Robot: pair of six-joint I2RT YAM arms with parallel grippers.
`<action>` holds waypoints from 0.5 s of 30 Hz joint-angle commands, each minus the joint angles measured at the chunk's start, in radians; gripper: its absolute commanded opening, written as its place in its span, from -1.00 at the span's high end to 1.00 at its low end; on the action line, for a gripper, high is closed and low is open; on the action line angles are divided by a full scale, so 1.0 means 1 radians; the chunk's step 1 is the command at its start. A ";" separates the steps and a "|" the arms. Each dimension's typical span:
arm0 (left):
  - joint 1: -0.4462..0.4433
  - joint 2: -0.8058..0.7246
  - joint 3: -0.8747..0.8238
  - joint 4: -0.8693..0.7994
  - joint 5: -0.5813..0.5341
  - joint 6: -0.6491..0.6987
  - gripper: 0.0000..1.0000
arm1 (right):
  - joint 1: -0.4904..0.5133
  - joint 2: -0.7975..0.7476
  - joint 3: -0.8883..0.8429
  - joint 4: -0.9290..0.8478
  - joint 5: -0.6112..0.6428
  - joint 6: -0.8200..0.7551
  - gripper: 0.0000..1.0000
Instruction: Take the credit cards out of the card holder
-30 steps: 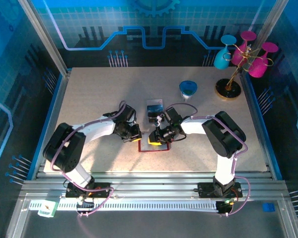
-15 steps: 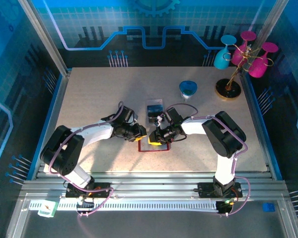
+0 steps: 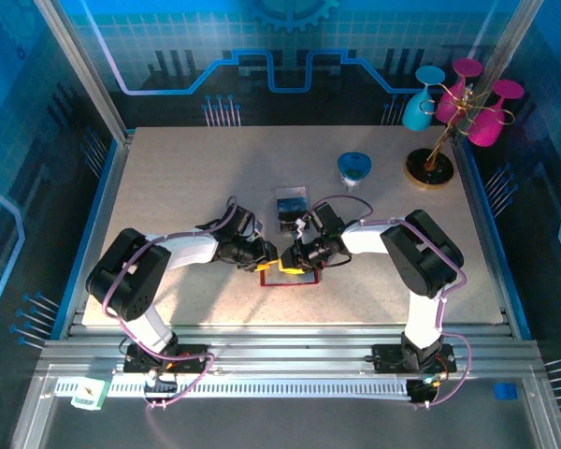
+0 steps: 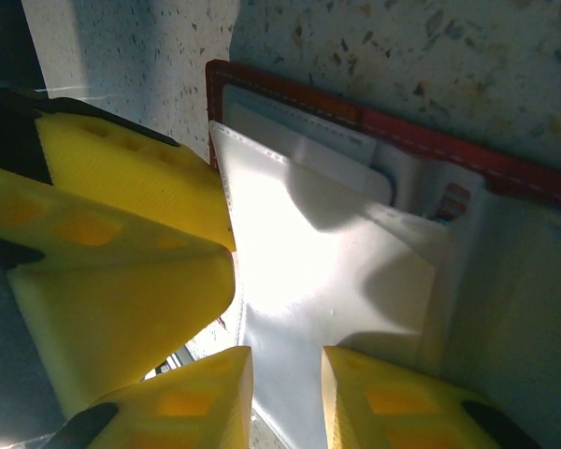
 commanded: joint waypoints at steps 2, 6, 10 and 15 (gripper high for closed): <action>-0.004 0.019 -0.026 0.050 0.060 -0.022 0.40 | -0.012 -0.013 -0.015 -0.046 0.019 -0.003 0.47; -0.005 0.028 -0.037 0.090 0.083 -0.048 0.44 | -0.012 -0.014 -0.016 -0.046 0.020 -0.002 0.48; -0.005 0.019 -0.046 0.088 0.078 -0.049 0.47 | -0.012 -0.023 -0.016 -0.047 0.020 -0.002 0.47; -0.004 0.009 -0.049 0.081 0.084 -0.044 0.45 | -0.014 -0.052 -0.022 -0.016 0.011 0.018 0.48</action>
